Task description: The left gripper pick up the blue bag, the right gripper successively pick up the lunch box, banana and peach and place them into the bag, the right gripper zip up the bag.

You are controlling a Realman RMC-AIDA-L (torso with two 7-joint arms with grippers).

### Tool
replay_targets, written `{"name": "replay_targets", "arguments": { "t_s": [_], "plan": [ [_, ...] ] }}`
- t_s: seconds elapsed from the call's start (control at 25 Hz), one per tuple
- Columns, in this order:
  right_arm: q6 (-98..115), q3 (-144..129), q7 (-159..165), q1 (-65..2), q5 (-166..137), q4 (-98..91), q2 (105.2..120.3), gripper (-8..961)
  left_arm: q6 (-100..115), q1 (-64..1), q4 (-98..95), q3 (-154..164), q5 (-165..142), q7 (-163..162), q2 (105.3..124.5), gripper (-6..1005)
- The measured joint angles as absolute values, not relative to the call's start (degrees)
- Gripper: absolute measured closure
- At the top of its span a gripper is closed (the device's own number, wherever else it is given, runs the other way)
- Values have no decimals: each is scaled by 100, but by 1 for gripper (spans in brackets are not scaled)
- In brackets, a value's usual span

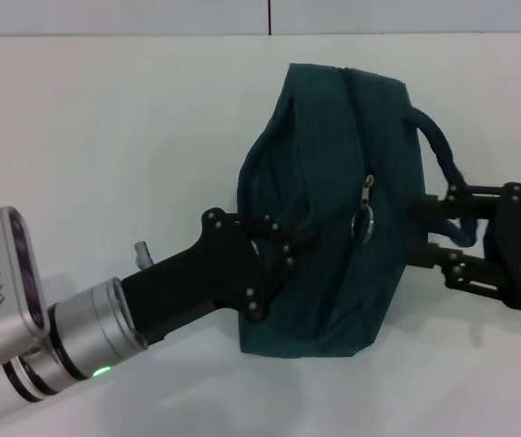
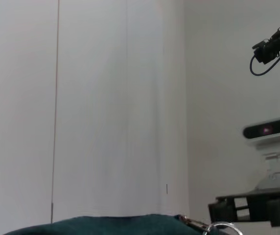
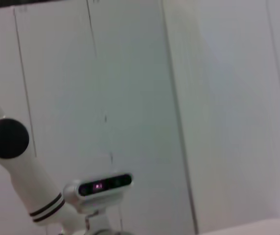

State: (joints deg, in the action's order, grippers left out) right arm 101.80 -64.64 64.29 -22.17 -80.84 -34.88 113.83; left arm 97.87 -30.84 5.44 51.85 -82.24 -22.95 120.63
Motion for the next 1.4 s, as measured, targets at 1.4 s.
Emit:
{"name": "replay_targets", "arguments": {
  "t_s": [1.4],
  "plan": [
    [9942, -6512, 6747, -2638, -8506, -3419, 11582, 488, 9746, -3137, 545, 5177, -8221, -2293, 12076, 945]
  ]
}}
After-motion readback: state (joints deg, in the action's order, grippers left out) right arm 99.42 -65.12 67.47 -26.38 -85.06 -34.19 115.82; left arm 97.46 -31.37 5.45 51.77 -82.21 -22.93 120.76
